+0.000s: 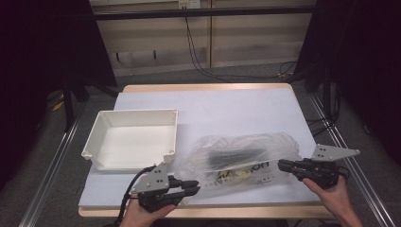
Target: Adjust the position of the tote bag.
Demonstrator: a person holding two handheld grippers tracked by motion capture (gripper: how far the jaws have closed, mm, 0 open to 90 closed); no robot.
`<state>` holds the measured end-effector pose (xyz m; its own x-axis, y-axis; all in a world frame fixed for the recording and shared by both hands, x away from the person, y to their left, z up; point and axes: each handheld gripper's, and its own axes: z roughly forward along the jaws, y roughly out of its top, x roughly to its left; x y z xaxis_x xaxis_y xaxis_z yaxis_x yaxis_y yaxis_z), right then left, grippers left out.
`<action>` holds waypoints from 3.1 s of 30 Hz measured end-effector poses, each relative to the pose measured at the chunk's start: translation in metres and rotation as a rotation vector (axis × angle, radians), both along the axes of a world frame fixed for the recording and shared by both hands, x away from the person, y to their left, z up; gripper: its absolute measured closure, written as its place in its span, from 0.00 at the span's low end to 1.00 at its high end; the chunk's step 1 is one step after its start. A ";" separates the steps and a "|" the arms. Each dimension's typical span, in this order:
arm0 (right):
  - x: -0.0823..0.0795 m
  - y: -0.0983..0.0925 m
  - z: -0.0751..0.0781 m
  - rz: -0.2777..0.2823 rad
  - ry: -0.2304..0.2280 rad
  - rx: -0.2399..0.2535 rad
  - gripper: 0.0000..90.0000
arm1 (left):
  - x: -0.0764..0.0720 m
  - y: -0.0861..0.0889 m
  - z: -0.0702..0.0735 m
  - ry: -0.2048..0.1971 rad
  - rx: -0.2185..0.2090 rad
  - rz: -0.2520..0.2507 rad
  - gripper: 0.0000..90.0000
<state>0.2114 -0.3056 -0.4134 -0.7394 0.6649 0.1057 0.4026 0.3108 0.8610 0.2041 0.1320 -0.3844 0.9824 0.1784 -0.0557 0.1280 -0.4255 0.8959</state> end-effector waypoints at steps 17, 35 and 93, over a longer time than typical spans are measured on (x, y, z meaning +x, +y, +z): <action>0.061 0.013 -0.003 0.013 0.049 -0.068 0.98 | 0.085 -0.052 -0.030 0.027 0.245 0.126 1.00; 0.105 0.026 -0.020 -0.045 0.112 -0.152 0.98 | 0.119 -0.058 -0.049 0.074 0.326 0.200 1.00; 0.058 -0.031 -0.053 -0.086 0.173 -0.467 1.00 | 0.108 -0.050 -0.072 0.041 0.658 0.158 1.00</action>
<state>0.2694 -0.3361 -0.4664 -0.6775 0.7285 -0.1013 0.5684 0.6060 0.5566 0.3125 0.0817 -0.4566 0.9411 0.3291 0.0773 0.2616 -0.8538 0.4502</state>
